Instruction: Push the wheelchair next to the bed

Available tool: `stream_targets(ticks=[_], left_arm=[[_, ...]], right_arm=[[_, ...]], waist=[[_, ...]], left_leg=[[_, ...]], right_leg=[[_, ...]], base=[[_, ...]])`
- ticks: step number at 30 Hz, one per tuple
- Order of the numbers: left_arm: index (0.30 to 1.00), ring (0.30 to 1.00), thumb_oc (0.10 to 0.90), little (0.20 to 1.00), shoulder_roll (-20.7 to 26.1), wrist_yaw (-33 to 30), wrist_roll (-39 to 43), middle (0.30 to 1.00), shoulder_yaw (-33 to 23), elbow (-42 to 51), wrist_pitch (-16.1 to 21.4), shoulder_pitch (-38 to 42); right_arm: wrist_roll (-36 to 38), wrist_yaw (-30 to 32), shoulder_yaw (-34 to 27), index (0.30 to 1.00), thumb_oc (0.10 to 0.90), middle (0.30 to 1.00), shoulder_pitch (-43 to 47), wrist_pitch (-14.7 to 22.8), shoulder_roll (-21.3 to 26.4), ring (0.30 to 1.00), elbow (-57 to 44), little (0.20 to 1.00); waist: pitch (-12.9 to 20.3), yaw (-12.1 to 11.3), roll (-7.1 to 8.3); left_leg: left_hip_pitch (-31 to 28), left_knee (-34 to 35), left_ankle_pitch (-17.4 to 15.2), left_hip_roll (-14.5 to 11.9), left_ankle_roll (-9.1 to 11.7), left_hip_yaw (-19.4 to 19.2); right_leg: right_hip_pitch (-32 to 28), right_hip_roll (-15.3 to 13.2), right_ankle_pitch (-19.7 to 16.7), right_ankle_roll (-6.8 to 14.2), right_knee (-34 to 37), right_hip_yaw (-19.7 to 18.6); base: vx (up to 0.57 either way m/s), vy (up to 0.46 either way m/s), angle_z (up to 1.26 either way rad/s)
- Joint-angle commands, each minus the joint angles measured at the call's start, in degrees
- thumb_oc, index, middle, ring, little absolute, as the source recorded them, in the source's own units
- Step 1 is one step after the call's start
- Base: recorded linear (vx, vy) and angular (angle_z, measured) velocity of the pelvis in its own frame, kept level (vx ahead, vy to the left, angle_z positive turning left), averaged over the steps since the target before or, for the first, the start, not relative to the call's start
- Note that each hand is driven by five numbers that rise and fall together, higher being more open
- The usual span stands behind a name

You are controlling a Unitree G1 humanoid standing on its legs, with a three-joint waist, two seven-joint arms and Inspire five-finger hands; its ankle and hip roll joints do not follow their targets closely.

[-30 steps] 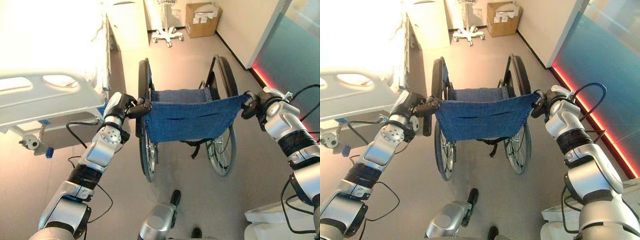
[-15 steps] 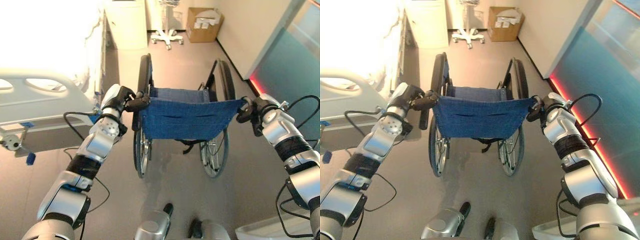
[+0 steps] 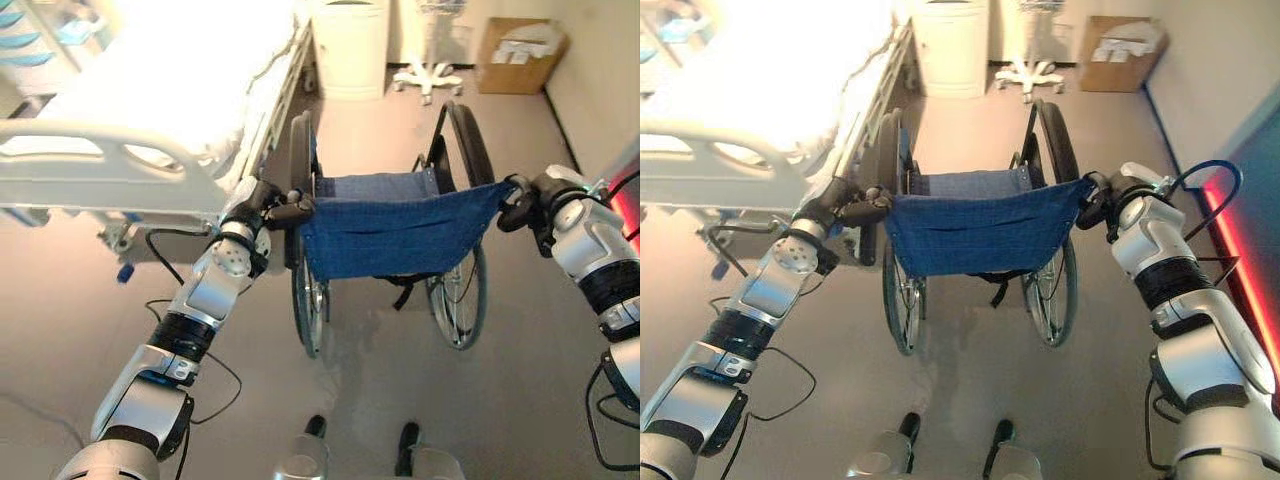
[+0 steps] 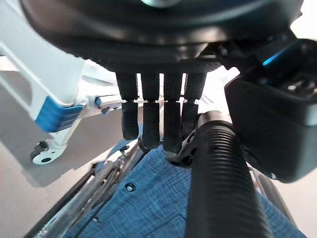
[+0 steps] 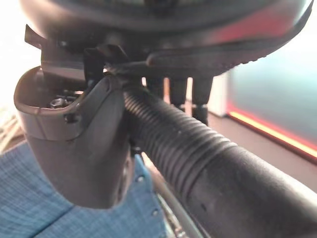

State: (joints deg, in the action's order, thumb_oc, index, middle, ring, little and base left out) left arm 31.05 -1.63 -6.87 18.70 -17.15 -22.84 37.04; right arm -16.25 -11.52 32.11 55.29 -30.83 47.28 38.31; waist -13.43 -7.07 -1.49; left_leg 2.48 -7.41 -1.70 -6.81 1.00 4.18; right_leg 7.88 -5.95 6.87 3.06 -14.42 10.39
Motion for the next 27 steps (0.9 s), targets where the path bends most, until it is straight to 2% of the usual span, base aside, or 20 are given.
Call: stream_targets(ticks=[1, 2, 5, 6, 8, 10, 12, 13, 15, 16, 17, 18, 19, 20, 21, 22, 23, 24, 25, 27], left_arm=[[0.300, 0.300, 0.400, 0.300, -2.56, 1.65, -0.84, 0.300, 8.60, -9.07, -2.42, -4.68], [0.300, 0.300, 0.400, 0.300, -3.01, 1.45, -0.82, 0.300, 8.47, -9.65, -2.23, -4.57], [0.300, 0.300, 0.400, 0.300, -3.84, 1.77, -1.53, 0.300, 7.86, -9.58, -2.91, -4.12], [0.300, 0.300, 0.400, 0.300, -3.79, 2.03, -1.54, 0.300, 7.62, -8.98, -3.38, -4.11], [0.300, 0.300, 0.400, 0.300, -3.27, 1.84, -0.94, 0.300, 7.81, -8.90, -3.20, -3.95], [0.300, 0.300, 0.400, 0.300, -2.34, 1.76, -0.52, 0.300, 7.62, -8.97, -2.50, -4.88], [0.300, 0.300, 0.400, 0.300, -1.87, 1.71, -0.51, 0.300, 7.21, -8.99, -1.82, -6.34], [0.300, 0.300, 0.400, 0.300, -1.04, 1.66, -0.42, 0.300, 6.46, -8.45, -1.62, -7.49], [0.300, 0.300, 0.400, 0.300, -0.59, 1.91, -0.51, 0.300, 6.22, -8.36, -1.36, -7.38], [0.300, 0.300, 0.400, 0.300, -0.52, 2.04, 0.04, 0.300, 6.34, -8.46, -1.78, -7.09], [0.300, 0.300, 0.400, 0.300, -0.58, 2.47, 0.16, 0.300, 6.29, -8.97, -2.03, -7.29], [0.300, 0.300, 0.400, 0.300, 0.74, 4.05, -0.48, 0.300, 6.40, -9.73, -1.84, -7.68], [0.300, 0.300, 0.400, 0.300, 1.14, 4.61, -0.99, 0.300, 6.36, -9.69, -1.81, -7.80], [0.300, 0.300, 0.400, 0.300, 1.39, 5.64, -3.09, 0.300, 6.67, -9.37, -2.18, -8.48], [0.300, 0.300, 0.400, 0.300, 1.41, 5.67, -3.21, 0.300, 6.75, -9.31, -2.17, -8.52], [0.300, 0.300, 0.400, 0.300, 1.61, 6.22, -4.11, 0.300, 7.03, -9.57, -1.73, -8.63], [0.300, 0.300, 0.400, 0.300, 1.54, 6.27, -4.85, 0.300, 7.19, -9.99, -0.95, -8.70], [0.300, 0.300, 0.400, 0.300, 1.30, 6.10, -5.53, 0.300, 8.02, -11.04, 0.76, -8.13], [0.300, 0.300, 0.400, 0.300, 1.18, 5.87, -5.41, 0.300, 8.23, -11.50, 1.38, -7.84], [0.300, 0.300, 0.400, 0.300, 0.61, 4.75, -4.58, 0.300, 9.30, -12.82, 2.00, -6.28]], right_arm=[[-6.48, 1.57, 5.86, 0.300, 0.400, 0.300, 1.20, 17.90, -0.36, 0.300, -11.95, 0.300], [-6.48, 1.78, 5.57, 0.300, 0.400, 0.300, 0.44, 17.90, -0.54, 0.300, -12.10, 0.300], [-7.21, 3.07, 5.67, 0.300, 0.400, 0.300, -0.64, 17.91, -2.42, 0.300, -10.90, 0.300], [-8.01, 3.81, 5.66, 0.300, 0.400, 0.300, -1.09, 17.81, -3.36, 0.300, -10.60, 0.300], [-9.01, 5.07, 5.74, 0.300, 0.400, 0.300, -1.70, 17.77, -4.73, 0.300, -10.00, 0.300], [-9.34, 5.94, 5.89, 0.300, 0.400, 0.300, -2.32, 18.93, -5.81, 0.300, -9.04, 0.300], [-9.57, 5.62, 6.75, 0.300, 0.400, 0.300, -1.65, 19.81, -6.79, 0.300, -8.04, 0.300], [-9.07, 5.32, 7.95, 0.300, 0.400, 0.300, 0.13, 20.69, -7.78, 0.300, -6.78, 0.300], [-8.51, 5.32, 8.63, 0.300, 0.400, 0.300, 1.47, 21.09, -8.27, 0.300, -5.87, 0.300], [-7.89, 5.64, 8.87, 0.300, 0.400, 0.300, 1.62, 21.58, -8.98, 0.300, -4.98, 0.300], [-7.49, 5.52, 8.81, 0.300, 0.400, 0.300, 1.32, 22.06, -9.67, 0.300, -4.48, 0.300], [-7.57, 5.76, 8.45, 0.300, 0.400, 0.300, -0.02, 22.50, -11.00, 0.300, -4.58, 0.300], [-7.58, 6.11, 8.50, 0.300, 0.400, 0.300, -0.44, 22.47, -11.24, 0.300, -4.68, 0.300], [-6.35, 7.53, 8.33, 0.300, 0.400, 0.300, -3.32, 22.69, -10.72, 0.300, -5.79, 0.300], [-6.21, 7.59, 8.22, 0.300, 0.400, 0.300, -3.62, 22.63, -10.64, 0.300, -5.97, 0.300], [-5.25, 6.94, 7.52, 0.300, 0.400, 0.300, -4.90, 22.14, -9.93, 0.300, -6.61, 0.300], [-4.95, 6.11, 7.18, 0.300, 0.400, 0.300, -5.43, 21.26, -9.68, 0.300, -6.88, 0.300], [-4.08, 5.86, 6.76, 0.300, 0.400, 0.300, -5.94, 18.40, -9.92, 0.300, -6.88, 0.300], [-4.07, 5.70, 6.74, 0.300, 0.400, 0.300, -5.87, 17.62, -10.06, 0.300, -6.76, 0.300], [-2.63, 5.55, 6.51, 0.300, 0.400, 0.300, -5.70, 13.12, -11.31, 0.300, -5.89, 0.300]], waist=[[-1.59, 7.21, 3.77], [-1.49, 7.12, 3.90], [-2.55, 4.75, 4.36], [-3.52, 3.50, 4.07], [-5.03, 1.38, 3.16], [-5.50, -1.57, 1.91], [-4.97, -4.04, 0.94], [-4.25, -6.19, 0.54], [-3.93, -6.73, 0.37], [-3.29, -6.66, 0.30], [-2.45, -6.81, 0.55], [-1.33, -8.25, 2.67], [-1.05, -8.64, 3.31], [-0.05, -8.85, 4.18], [0.19, -8.96, 4.00], [0.68, -8.65, 4.01], [0.69, -7.94, 3.91], [0.36, -6.18, 2.36], [0.33, -5.66, 1.91], [-1.62, -2.73, 1.06]], left_leg=[[-7.33, -5.25, 9.80, -7.29, 3.13, -1.93], [-6.94, -6.35, 9.77, -6.52, 2.83, -2.03], [-1.38, -8.00, 6.96, 1.11, 0.76, -1.48], [2.05, -8.05, 6.50, 4.33, 0.45, -2.67], [7.48, -6.58, 6.82, 8.58, 0.47, -6.52], [11.13, -1.94, 9.92, 11.54, 0.72, -10.25], [12.00, 3.07, 13.13, 13.51, 0.84, -10.55], [12.03, 6.08, 13.89, 15.00, -0.07, -11.03], [11.77, 5.77, 12.68, 14.99, -1.08, -13.63], [11.16, 4.50, 10.02, 14.36, -2.62, -17.09], [10.80, 2.81, 8.50, 13.64, -3.76, -17.59], [11.46, -0.02, 5.88, 14.19, -6.62, -15.19], [11.44, -0.31, 5.28, 14.01, -7.34, -15.35], [10.16, -0.16, 5.00, 12.71, -8.01, -15.23], [10.17, -0.16, 5.08, 12.36, -7.92, -15.02], [9.52, -0.81, 4.43, 12.17, -8.06, -13.14], [8.37, -0.95, 3.79, 11.98, -8.15, -12.43], [5.29, -0.97, 2.59, 10.96, -8.12, -9.01], [4.84, -1.02, 2.38, 10.64, -8.13, -8.23], [1.35, -1.75, 0.60, 10.41, -8.23, -4.22]], right_leg=[[-0.50, -0.20, -6.78, 0.51, 2.98, 1.27], [-1.64, 0.50, -6.13, -0.09, 3.27, 1.86], [-6.45, 2.77, -4.59, -0.82, 4.65, 1.34], [-8.96, 3.91, -3.76, -0.97, 5.08, 0.98], [-13.12, 6.53, -2.22, -1.09, 5.69, 0.29], [-17.82, 9.53, -1.59, -0.89, 7.02, -0.83], [-20.39, 11.75, -1.06, -0.85, 7.42, -2.43], [-21.49, 13.22, -0.38, -0.85, 6.37, -3.98], [-21.01, 13.73, 0.02, -0.83, 4.23, -3.72], [-20.07, 14.09, 0.44, -0.80, 1.06, -2.57], [-19.93, 13.86, 0.45, -0.60, -2.54, -2.22], [-20.80, 11.42, -4.27, 2.64, -10.95, -1.81], [-20.75, 10.77, -6.39, 3.96, -12.88, -1.66], [-19.76, 10.21, -14.08, 7.94, -20.62, -2.15], [-19.52, 10.49, -14.82, 8.03, -20.69, -2.43], [-18.24, 10.18, -17.57, 8.57, -24.00, -3.58], [-16.01, 8.68, -18.08, 8.73, -26.40, -2.74], [-8.23, 4.82, -16.74, 7.43, -29.48, -1.56], [-6.42, 4.11, -16.26, 6.95, -29.77, -1.26], [3.92, 0.85, -16.54, 5.58, -26.80, -2.66]], base=[[0.27, -0.254, 0.37], [0.33, -0.319, 0.30], [0.38, -0.313, 0.22], [0.34, -0.237, 0.08], [0.40, -0.250, 0.11], [0.59, -0.250, -0.07], [0.65, -0.165, -0.57], [0.57, -0.106, -1.16], [0.45, -0.047, -1.29], [0.42, 0.016, -1.04], [0.65, -0.024, -0.70], [0.51, -0.055, -0.25], [0.63, -0.112, -0.14], [0.38, -0.075, -0.12], [0.52, -0.096, -0.02], [0.38, -0.057, 0.12], [0.64, -0.092, -0.01], [0.51, -0.065, 0.22], [0.48, -0.114, 0.43], [0.37, -0.232, 0.50]])
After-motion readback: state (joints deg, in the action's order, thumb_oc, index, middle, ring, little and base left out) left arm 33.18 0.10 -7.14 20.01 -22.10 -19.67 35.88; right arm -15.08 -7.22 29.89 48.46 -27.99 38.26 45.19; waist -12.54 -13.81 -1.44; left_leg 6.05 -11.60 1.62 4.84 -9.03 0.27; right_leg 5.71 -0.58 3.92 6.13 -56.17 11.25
